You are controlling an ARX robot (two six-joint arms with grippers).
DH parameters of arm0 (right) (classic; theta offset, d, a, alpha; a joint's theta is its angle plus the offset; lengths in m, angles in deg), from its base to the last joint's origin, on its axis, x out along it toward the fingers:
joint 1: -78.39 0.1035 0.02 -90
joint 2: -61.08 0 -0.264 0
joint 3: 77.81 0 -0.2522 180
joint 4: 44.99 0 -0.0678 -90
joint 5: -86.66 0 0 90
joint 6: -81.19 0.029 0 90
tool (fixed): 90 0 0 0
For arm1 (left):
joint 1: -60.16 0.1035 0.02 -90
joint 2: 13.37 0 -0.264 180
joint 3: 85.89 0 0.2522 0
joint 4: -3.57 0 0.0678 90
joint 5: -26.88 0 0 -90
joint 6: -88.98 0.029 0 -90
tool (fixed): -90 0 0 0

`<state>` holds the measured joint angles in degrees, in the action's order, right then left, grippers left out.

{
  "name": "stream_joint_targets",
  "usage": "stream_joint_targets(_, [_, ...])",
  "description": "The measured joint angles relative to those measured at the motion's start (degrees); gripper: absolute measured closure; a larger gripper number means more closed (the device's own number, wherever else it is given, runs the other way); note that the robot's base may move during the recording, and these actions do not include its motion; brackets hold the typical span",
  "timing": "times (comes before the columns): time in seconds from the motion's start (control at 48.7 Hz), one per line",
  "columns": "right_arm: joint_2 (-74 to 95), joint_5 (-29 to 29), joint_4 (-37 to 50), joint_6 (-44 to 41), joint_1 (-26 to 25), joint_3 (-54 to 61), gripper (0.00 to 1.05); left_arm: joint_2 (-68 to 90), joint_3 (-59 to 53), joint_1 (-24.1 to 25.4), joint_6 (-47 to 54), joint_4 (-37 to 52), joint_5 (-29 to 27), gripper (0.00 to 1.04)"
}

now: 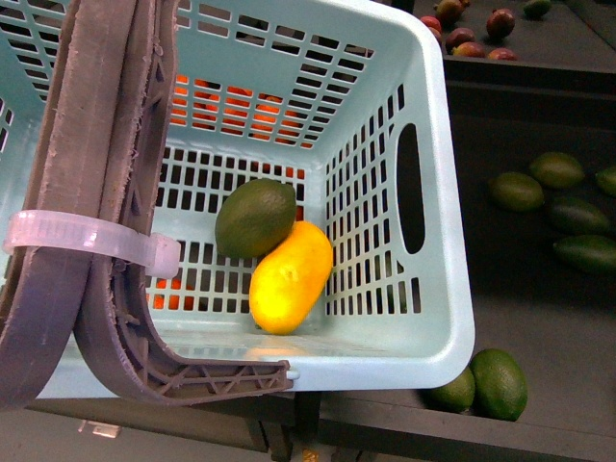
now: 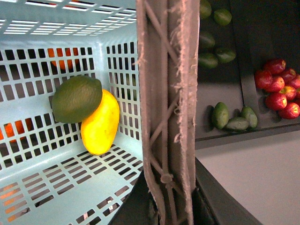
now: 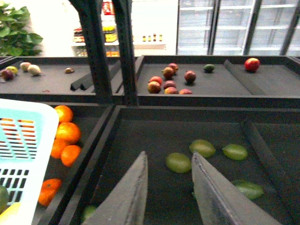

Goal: Pick mango and avocado into basket

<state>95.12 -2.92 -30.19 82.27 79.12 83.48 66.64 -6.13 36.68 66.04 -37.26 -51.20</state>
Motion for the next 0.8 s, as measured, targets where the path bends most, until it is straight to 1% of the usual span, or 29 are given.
stream_joint_targets(0.062, [-1.66, 0.02, -0.96, -0.26, -0.52, 0.57, 0.85, 0.00, 0.00, 0.00, 0.00, 0.00, 0.02, 0.95])
stream_joint_targets(0.123, [-3.87, -0.31, -2.32, -0.52, -0.55, 1.18, 1.00, 0.00, 0.00, 0.00, 0.02, 0.00, 0.00, 0.95])
stream_joint_targets(0.144, [-4.42, -0.33, -2.69, -0.57, -0.55, 1.36, 1.03, 0.00, 0.00, 0.00, 0.04, 0.00, 0.00, 0.95])
stream_joint_targets(0.369, [-9.51, -0.33, -6.45, -0.83, -0.61, 2.78, 1.02, 0.00, 0.00, 0.00, 0.00, 0.00, 0.04, 0.95])
stream_joint_targets(0.451, [-10.80, -0.33, -5.42, -0.83, -0.61, 4.70, 1.02, 0.00, -0.02, 0.00, 0.00, 0.00, 0.02, 0.95])
stream_joint_targets(0.8, [-19.30, -0.33, -13.62, -0.87, -0.61, 4.70, 1.02, 0.00, 0.00, 0.00, 0.00, 0.00, 0.02, 0.95])
